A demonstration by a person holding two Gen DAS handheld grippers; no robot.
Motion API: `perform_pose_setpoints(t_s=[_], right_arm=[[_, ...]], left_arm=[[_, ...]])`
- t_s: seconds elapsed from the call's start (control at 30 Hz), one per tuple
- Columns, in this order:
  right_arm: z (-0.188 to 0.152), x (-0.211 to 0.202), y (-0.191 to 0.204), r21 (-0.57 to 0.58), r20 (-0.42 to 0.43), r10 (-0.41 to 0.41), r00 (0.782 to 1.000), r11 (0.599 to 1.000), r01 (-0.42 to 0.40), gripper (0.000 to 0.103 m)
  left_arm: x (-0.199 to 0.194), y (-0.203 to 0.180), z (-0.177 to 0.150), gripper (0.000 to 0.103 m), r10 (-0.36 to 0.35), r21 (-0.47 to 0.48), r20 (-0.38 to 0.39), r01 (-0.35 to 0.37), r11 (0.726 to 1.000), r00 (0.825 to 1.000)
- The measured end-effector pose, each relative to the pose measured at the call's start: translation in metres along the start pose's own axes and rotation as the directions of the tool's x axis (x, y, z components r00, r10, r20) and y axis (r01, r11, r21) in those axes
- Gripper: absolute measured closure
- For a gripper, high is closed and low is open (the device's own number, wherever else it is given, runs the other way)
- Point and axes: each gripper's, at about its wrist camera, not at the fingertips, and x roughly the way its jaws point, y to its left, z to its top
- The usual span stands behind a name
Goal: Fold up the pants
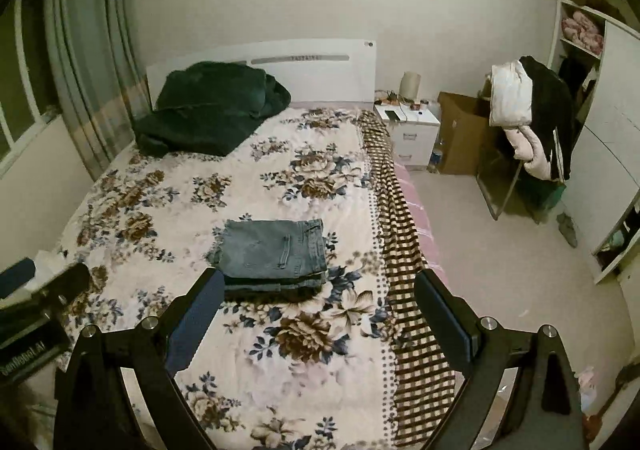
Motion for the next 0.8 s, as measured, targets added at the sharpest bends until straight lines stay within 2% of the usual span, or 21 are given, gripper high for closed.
perform_pose_setpoints(t_s=[0.13,0.33,0.8], right_arm=[[-0.005,-0.044,0.000,-0.010,0.034,-0.006,0.999,1.000,0.006,0.002],[-0.006,-0.081,0.006,-0.008,0.053,-0.018,0.998,1.000,0.018,0.002],[-0.007,-0.112,0.028,0.001,0.056,-0.034,0.998,0.999,0.034,0.002]], left_arm=[[-0.021,0.004,-0.003,0.008,0.012,0.000,0.012,-0.012,1.000,1.000],[-0.043,0.014,-0.013,0.008,0.018,-0.007,0.021,-0.018,1.000,1.000],[-0.066,0.039,-0.021,0.008,0.016,0.019,0.046,-0.017,1.000,0.999]])
